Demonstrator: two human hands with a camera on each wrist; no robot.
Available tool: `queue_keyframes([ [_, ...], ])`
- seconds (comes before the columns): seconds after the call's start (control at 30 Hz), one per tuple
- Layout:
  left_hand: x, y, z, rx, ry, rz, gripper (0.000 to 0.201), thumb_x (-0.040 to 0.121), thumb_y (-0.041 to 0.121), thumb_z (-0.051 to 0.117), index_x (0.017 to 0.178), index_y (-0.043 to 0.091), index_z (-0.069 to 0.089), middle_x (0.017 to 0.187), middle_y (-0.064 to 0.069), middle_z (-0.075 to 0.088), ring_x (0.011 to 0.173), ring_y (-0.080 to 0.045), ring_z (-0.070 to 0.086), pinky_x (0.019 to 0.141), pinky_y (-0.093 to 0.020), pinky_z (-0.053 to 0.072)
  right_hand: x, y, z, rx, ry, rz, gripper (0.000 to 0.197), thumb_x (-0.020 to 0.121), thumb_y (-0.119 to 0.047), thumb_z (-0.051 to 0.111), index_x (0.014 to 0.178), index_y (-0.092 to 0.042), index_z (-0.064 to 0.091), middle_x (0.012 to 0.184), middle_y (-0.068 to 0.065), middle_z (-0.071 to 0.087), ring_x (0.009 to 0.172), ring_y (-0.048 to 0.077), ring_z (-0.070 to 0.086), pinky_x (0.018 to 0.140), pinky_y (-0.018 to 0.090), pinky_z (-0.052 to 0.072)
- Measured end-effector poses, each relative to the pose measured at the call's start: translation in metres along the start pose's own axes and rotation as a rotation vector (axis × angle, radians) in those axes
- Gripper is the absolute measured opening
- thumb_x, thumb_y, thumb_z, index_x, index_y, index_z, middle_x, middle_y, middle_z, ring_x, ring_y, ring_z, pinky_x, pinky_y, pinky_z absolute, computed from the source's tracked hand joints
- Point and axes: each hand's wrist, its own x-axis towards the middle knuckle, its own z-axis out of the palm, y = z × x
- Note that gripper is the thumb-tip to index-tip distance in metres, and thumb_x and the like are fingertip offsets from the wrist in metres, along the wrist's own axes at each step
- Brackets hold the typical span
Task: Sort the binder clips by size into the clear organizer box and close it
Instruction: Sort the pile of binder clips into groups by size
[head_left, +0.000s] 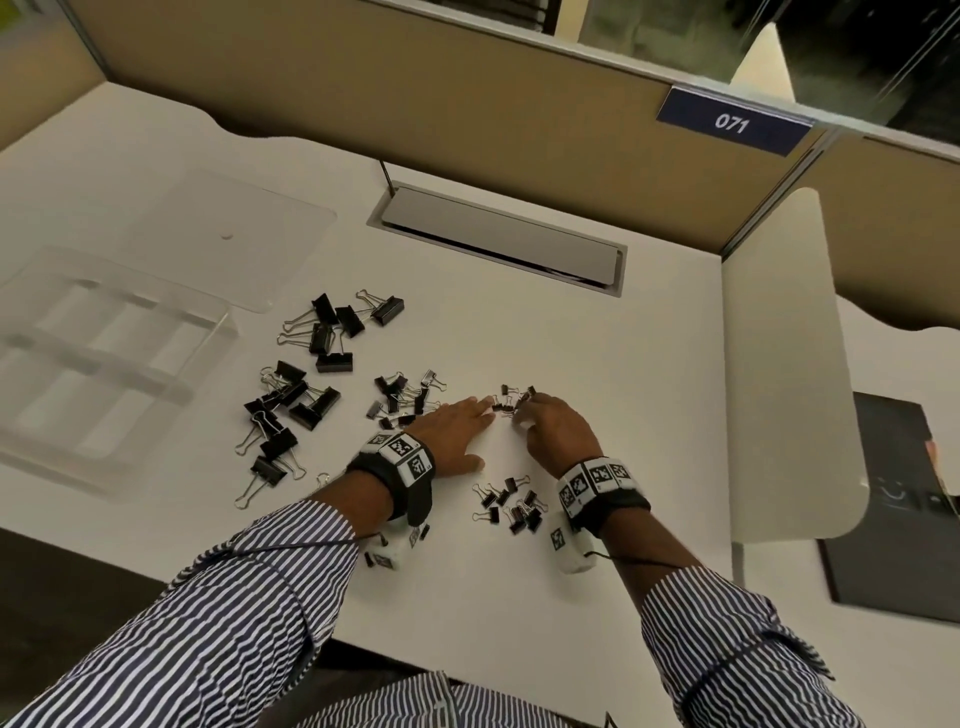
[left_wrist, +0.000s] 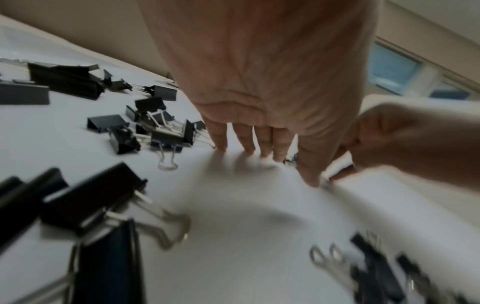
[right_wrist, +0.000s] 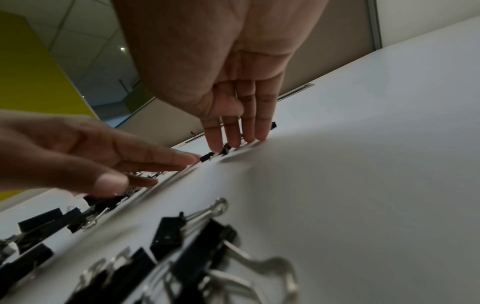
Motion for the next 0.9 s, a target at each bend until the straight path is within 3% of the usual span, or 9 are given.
queue_keyframes([
  [0.17,-0.017,-0.015,-0.019,-0.323,0.145,-0.010,0.057,0.095,0.035,0.060,0.148,0.026,0.039,0.154,0.000,0.038,0.140,-0.019,0.037,0.114,-0.029,0.026,-0.015,0.009,0.005,0.066,0.022,0.026,0.036,0.083,-0.002,0.051,0.105,-0.021,0.071,0.117,-0.003,0.064,0.112,0.021,0.058,0.092,0.036,0.049],
  [0.27,-0.036,-0.030,-0.027,-0.404,0.242,-0.027,0.046,0.096,0.028,0.060,0.140,0.026,0.050,0.148,0.002,0.047,0.136,-0.015,0.042,0.108,-0.023,0.029,-0.020,0.008,0.012,0.102,0.052,0.061,0.034,0.083,-0.003,0.052,0.106,-0.021,0.070,0.119,-0.004,0.063,0.113,0.020,0.057,0.092,0.033,0.048],
  [0.4,-0.058,-0.051,-0.031,-0.460,0.338,-0.080,0.042,0.094,0.026,0.063,0.135,0.031,0.054,0.143,0.004,0.052,0.129,-0.015,0.049,0.103,-0.026,0.038,-0.024,0.001,0.019,0.133,0.090,0.119,0.027,0.087,-0.009,0.054,0.104,-0.023,0.070,0.118,-0.006,0.062,0.112,0.020,0.057,0.088,0.033,0.049],
  [0.53,-0.079,-0.073,-0.025,-0.376,0.367,-0.081,0.054,0.095,0.030,0.061,0.145,0.031,0.041,0.151,0.003,0.042,0.140,-0.015,0.036,0.112,-0.028,0.029,-0.029,-0.010,0.022,0.131,0.046,0.179,0.036,0.086,-0.011,0.050,0.114,-0.026,0.066,0.127,-0.006,0.057,0.120,0.020,0.053,0.093,0.037,0.048],
  [0.6,-0.088,-0.083,-0.022,-0.351,0.339,-0.076,0.065,0.095,0.033,0.059,0.152,0.030,0.027,0.159,0.003,0.028,0.147,-0.015,0.022,0.119,-0.034,0.021,-0.034,-0.017,0.023,0.106,0.039,0.205,0.045,0.085,-0.010,0.050,0.125,-0.028,0.060,0.137,-0.007,0.052,0.125,0.020,0.050,0.096,0.036,0.047],
  [0.7,-0.102,-0.094,-0.018,-0.290,0.287,-0.040,0.080,0.095,0.037,0.059,0.156,0.027,0.008,0.164,0.002,0.006,0.150,-0.014,0.005,0.122,-0.033,0.010,-0.045,-0.031,0.028,0.078,0.110,0.237,0.054,0.088,-0.016,0.054,0.140,-0.030,0.046,0.146,-0.006,0.045,0.127,0.023,0.048,0.098,0.041,0.047],
  [0.9,-0.122,-0.117,-0.012,-0.207,0.207,0.019,0.089,0.094,0.045,0.058,0.154,0.026,-0.005,0.164,-0.002,-0.005,0.151,-0.018,-0.003,0.123,-0.043,0.007,-0.063,-0.067,0.041,0.079,0.216,0.318,0.067,0.092,-0.032,0.060,0.151,-0.021,0.029,0.155,0.004,0.033,0.140,0.027,0.033,0.109,0.042,0.037],
])
